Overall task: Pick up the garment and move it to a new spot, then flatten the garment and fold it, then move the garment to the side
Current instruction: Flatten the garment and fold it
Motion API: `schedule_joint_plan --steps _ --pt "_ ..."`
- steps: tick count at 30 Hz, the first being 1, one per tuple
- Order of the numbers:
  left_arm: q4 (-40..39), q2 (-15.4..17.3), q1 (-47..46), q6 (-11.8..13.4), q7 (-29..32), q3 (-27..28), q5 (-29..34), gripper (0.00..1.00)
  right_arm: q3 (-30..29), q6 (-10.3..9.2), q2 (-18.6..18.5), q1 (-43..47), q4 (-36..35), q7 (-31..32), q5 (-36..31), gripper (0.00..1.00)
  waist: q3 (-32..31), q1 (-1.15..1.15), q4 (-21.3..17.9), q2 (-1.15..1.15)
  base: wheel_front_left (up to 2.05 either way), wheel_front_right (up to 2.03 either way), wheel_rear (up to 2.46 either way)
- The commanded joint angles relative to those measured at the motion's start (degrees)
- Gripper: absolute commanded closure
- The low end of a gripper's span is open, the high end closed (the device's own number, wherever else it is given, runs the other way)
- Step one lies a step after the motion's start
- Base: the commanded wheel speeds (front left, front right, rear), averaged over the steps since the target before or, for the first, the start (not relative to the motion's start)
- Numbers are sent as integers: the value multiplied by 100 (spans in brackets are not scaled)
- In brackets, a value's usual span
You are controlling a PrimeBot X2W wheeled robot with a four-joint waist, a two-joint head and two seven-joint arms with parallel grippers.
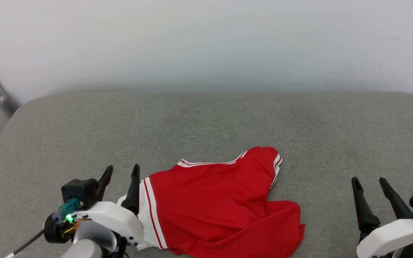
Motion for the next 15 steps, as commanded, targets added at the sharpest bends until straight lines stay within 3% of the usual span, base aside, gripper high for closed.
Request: schedule_joint_plan --steps 1,8,15 --pt "-91 -51 64 29 -127 -24 86 0 -33 -2 4 79 15 20 46 0 -8 0 16 0 0 0 0" --pt "-520 -214 32 154 -528 26 369 0 -270 -2 0 -85 466 437 265 0 140 0 226 0 0 0 0" --pt "-691 -336 -206 95 -627 23 573 0 -333 -2 -325 -955 1257 1853 775 0 618 0 613 0 0 0 0"
